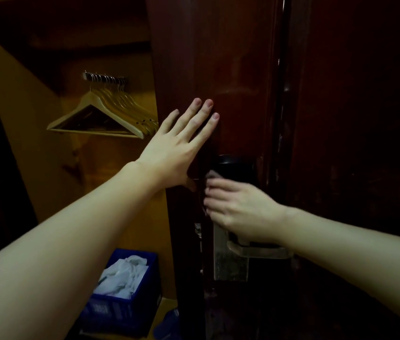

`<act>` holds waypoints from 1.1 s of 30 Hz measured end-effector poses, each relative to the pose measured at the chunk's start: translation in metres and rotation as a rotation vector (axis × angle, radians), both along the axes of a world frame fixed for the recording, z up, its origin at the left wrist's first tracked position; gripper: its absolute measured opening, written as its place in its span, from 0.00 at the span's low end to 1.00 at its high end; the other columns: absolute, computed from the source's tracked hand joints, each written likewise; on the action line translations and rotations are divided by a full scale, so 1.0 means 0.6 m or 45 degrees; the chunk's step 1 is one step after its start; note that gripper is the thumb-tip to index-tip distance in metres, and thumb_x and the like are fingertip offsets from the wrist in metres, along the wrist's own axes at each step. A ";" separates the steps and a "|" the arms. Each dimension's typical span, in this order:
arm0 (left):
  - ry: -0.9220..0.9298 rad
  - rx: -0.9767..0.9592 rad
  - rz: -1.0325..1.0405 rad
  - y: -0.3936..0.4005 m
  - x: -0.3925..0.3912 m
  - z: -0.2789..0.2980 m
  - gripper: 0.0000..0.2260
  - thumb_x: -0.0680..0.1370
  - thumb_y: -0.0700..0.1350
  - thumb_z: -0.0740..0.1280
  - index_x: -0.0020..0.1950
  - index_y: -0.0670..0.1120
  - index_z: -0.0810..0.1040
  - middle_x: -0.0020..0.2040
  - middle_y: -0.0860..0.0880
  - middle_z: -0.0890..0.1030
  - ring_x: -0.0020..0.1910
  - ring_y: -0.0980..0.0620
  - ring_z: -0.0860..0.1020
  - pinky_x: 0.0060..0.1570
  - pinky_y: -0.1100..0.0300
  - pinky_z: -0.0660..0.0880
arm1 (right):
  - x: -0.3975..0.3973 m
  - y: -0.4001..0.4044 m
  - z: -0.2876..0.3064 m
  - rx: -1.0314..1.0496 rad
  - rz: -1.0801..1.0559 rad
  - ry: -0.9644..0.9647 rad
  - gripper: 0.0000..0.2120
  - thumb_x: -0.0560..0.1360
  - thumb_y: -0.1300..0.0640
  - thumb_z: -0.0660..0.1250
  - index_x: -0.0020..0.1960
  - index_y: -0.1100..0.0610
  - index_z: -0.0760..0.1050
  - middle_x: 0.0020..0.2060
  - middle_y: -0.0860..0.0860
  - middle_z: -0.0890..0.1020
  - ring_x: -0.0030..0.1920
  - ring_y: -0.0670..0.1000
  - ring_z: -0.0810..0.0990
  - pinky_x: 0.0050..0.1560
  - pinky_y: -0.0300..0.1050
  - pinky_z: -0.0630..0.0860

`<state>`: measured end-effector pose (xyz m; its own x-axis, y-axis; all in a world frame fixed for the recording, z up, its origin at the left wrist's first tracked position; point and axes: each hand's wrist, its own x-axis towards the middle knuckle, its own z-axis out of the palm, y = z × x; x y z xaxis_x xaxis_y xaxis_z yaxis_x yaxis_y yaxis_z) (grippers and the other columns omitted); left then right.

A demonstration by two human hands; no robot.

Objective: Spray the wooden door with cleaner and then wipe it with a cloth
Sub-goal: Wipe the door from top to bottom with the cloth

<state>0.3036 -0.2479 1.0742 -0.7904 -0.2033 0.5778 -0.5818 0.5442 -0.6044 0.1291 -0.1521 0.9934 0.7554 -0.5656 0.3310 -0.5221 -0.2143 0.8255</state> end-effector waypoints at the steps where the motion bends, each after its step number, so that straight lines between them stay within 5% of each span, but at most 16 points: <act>1: -0.003 -0.007 0.006 -0.001 0.000 0.000 0.64 0.60 0.66 0.77 0.78 0.45 0.36 0.79 0.42 0.38 0.77 0.42 0.36 0.75 0.42 0.50 | -0.003 0.001 0.018 -0.044 -0.003 -0.031 0.18 0.78 0.60 0.55 0.52 0.60 0.83 0.52 0.58 0.84 0.60 0.59 0.80 0.73 0.57 0.61; 4: 0.004 -0.004 0.008 -0.001 -0.001 -0.002 0.63 0.62 0.64 0.77 0.78 0.45 0.36 0.79 0.41 0.38 0.77 0.42 0.37 0.76 0.43 0.49 | -0.014 0.005 0.043 -0.134 -0.046 -0.087 0.17 0.79 0.59 0.55 0.59 0.61 0.80 0.60 0.59 0.81 0.68 0.62 0.74 0.75 0.60 0.58; 11: 0.026 0.094 0.014 0.010 -0.007 -0.003 0.68 0.55 0.73 0.73 0.79 0.45 0.37 0.79 0.42 0.37 0.77 0.42 0.36 0.76 0.42 0.46 | -0.080 0.034 0.013 0.279 0.099 0.201 0.19 0.79 0.57 0.53 0.59 0.57 0.81 0.63 0.51 0.80 0.72 0.48 0.64 0.78 0.47 0.43; 17: 0.086 0.116 -0.039 0.013 -0.019 -0.006 0.65 0.55 0.79 0.63 0.79 0.42 0.42 0.79 0.39 0.42 0.77 0.40 0.38 0.76 0.41 0.45 | -0.143 0.069 0.061 0.106 0.017 0.066 0.20 0.84 0.59 0.46 0.70 0.61 0.69 0.70 0.56 0.70 0.73 0.58 0.61 0.76 0.56 0.53; 25: 0.141 0.077 -0.057 0.022 -0.025 -0.003 0.63 0.58 0.83 0.53 0.78 0.39 0.50 0.78 0.37 0.51 0.77 0.37 0.45 0.75 0.38 0.44 | -0.163 0.085 0.025 0.168 -0.075 0.142 0.19 0.82 0.59 0.51 0.67 0.61 0.74 0.67 0.58 0.76 0.72 0.58 0.64 0.74 0.59 0.57; 33: 0.056 -0.057 -0.129 0.037 -0.035 0.011 0.55 0.60 0.81 0.58 0.70 0.37 0.68 0.70 0.33 0.66 0.73 0.34 0.60 0.74 0.36 0.50 | -0.166 0.068 0.137 -0.372 -0.220 -0.236 0.18 0.81 0.64 0.53 0.67 0.67 0.72 0.65 0.66 0.75 0.68 0.67 0.71 0.73 0.61 0.62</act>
